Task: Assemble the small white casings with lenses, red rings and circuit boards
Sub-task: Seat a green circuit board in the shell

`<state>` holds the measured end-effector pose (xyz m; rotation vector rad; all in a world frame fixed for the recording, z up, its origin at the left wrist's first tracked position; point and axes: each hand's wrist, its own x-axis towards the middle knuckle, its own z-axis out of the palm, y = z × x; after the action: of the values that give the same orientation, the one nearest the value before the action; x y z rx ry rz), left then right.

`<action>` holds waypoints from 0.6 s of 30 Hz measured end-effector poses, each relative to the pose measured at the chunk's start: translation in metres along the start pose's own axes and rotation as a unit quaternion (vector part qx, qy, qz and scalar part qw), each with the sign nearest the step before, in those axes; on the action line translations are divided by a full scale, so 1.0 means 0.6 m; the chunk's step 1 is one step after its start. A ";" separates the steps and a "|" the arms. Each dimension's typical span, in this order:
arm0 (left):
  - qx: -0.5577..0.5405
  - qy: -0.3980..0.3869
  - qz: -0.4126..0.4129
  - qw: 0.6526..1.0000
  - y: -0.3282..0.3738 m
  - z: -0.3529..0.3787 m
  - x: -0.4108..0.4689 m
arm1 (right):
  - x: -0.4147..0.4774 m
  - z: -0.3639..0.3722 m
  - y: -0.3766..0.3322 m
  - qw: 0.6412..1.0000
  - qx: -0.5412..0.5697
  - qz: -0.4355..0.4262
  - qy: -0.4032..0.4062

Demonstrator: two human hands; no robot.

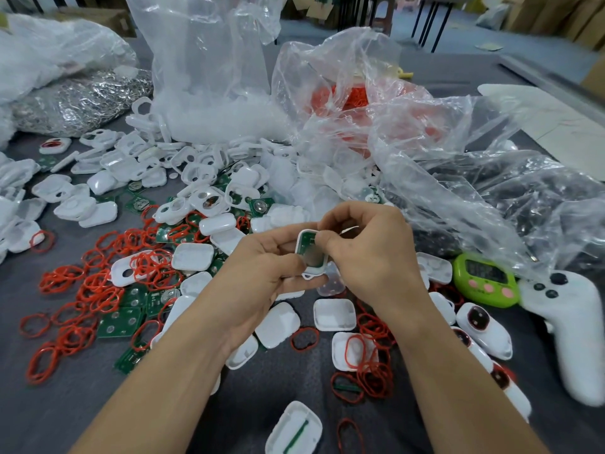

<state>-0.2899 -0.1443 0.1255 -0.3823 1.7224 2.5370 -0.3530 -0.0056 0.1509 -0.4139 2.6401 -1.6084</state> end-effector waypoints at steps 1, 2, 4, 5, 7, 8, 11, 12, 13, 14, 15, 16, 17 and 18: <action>0.002 0.001 0.000 1.000 0.000 0.000 0.000 | -0.001 0.000 0.000 1.000 -0.008 -0.007 0.002; 0.004 0.002 0.001 1.000 0.000 0.000 0.001 | -0.002 0.000 0.000 1.000 -0.021 -0.017 0.004; 0.013 0.005 0.002 1.000 0.001 0.001 0.001 | -0.004 0.001 -0.001 0.997 -0.056 -0.047 0.007; 0.019 0.006 0.003 1.000 0.001 0.001 0.000 | -0.005 0.001 -0.001 0.995 -0.076 -0.063 0.007; 0.023 0.007 0.005 1.000 0.001 0.001 0.000 | -0.007 0.000 -0.002 0.989 -0.109 -0.096 0.009; 0.019 0.007 0.005 1.000 0.002 0.001 0.000 | -0.007 -0.001 -0.003 0.987 -0.117 -0.111 0.011; 0.004 0.006 0.005 1.000 0.004 -0.001 0.000 | -0.007 -0.005 -0.004 0.982 -0.124 -0.139 0.015; 0.004 0.005 0.006 1.000 0.004 -0.001 0.000 | -0.007 -0.005 -0.004 0.983 -0.122 -0.140 0.010; 0.005 0.004 0.008 1.000 0.004 -0.001 -0.001 | -0.006 -0.005 -0.004 0.983 -0.117 -0.139 0.003; 0.007 0.003 0.011 1.000 0.004 -0.001 -0.001 | -0.006 -0.004 -0.003 0.984 -0.114 -0.138 -0.005; 0.011 0.002 0.014 1.000 0.003 -0.001 -0.002 | -0.006 -0.003 -0.002 0.984 -0.114 -0.137 -0.011; 0.014 0.002 0.016 1.000 0.003 -0.001 -0.002 | -0.007 -0.002 -0.001 0.983 -0.117 -0.138 -0.013; 0.015 0.004 0.019 1.000 0.004 0.000 -0.002 | -0.007 0.000 -0.001 0.983 -0.119 -0.140 -0.014; 0.015 0.006 0.020 1.000 0.004 0.000 -0.002 | -0.007 0.001 0.000 0.982 -0.121 -0.144 -0.012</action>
<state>-0.2890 -0.1452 0.1281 -0.3672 1.7881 2.5375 -0.3487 -0.0048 0.1503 -0.8527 2.8738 -1.3293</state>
